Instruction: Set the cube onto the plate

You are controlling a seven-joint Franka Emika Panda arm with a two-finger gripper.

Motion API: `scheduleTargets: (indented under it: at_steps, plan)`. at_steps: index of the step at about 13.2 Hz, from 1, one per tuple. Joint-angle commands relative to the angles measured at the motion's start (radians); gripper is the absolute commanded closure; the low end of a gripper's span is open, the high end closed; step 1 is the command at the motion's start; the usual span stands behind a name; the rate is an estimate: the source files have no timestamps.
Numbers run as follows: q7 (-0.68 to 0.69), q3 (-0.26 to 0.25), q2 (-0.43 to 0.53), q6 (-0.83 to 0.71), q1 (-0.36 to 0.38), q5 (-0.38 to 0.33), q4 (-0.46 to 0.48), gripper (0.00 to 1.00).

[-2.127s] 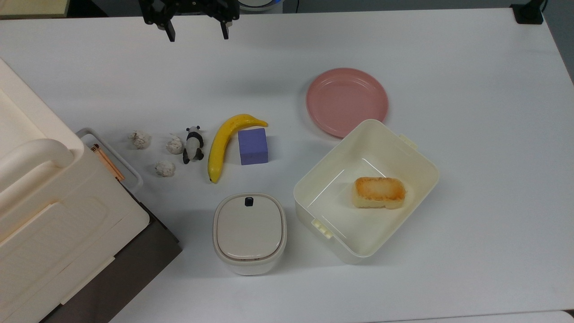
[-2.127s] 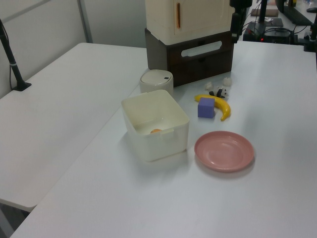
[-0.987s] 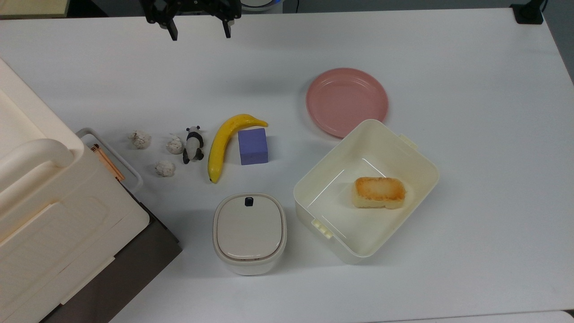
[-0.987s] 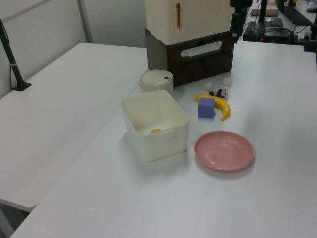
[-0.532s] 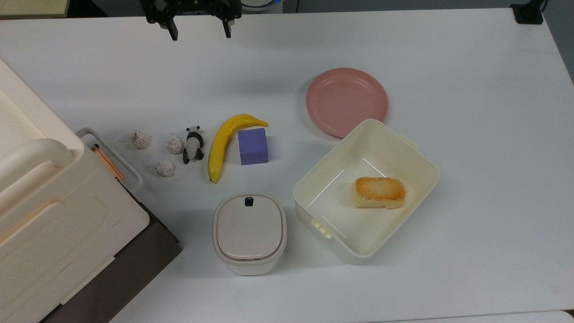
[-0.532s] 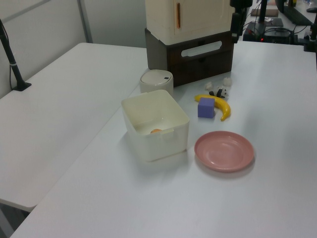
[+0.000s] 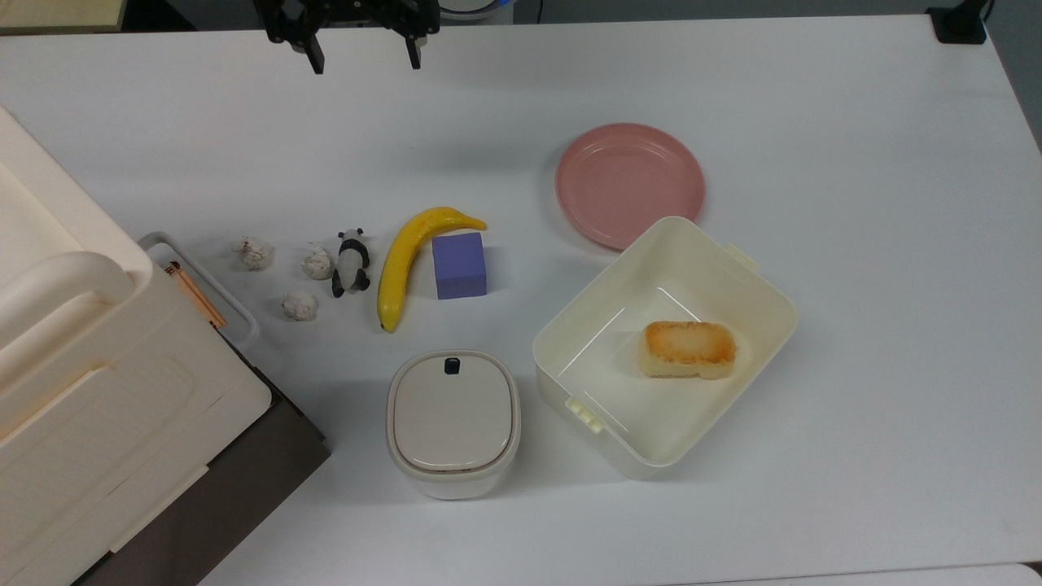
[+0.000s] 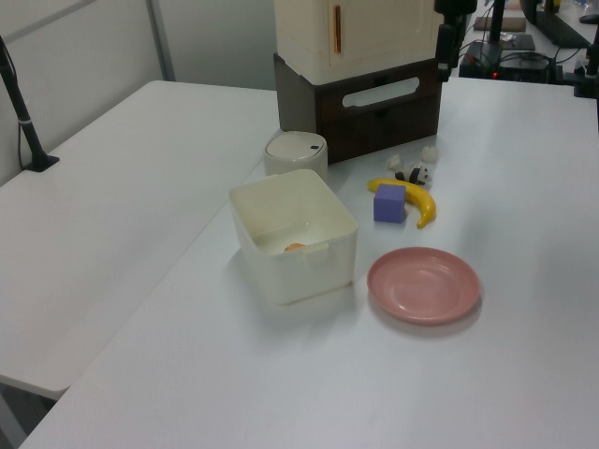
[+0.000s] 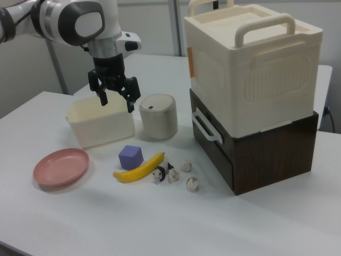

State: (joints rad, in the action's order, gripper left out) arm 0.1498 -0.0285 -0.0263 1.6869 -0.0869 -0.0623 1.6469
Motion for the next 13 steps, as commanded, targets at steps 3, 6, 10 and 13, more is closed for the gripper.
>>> scheduleTargets:
  at_steps: [3, 6, 10, 13]
  plan:
    - [-0.001, 0.001, -0.05, 0.066, 0.027, -0.021, 0.007, 0.0]
    - [0.001, -0.001, -0.128, 0.173, 0.042, -0.011, 0.008, 0.0]
    - [0.019, -0.007, -0.26, 0.313, 0.096, 0.045, 0.031, 0.0]
    - [0.019, -0.007, -0.345, 0.41, 0.136, 0.068, 0.054, 0.0]
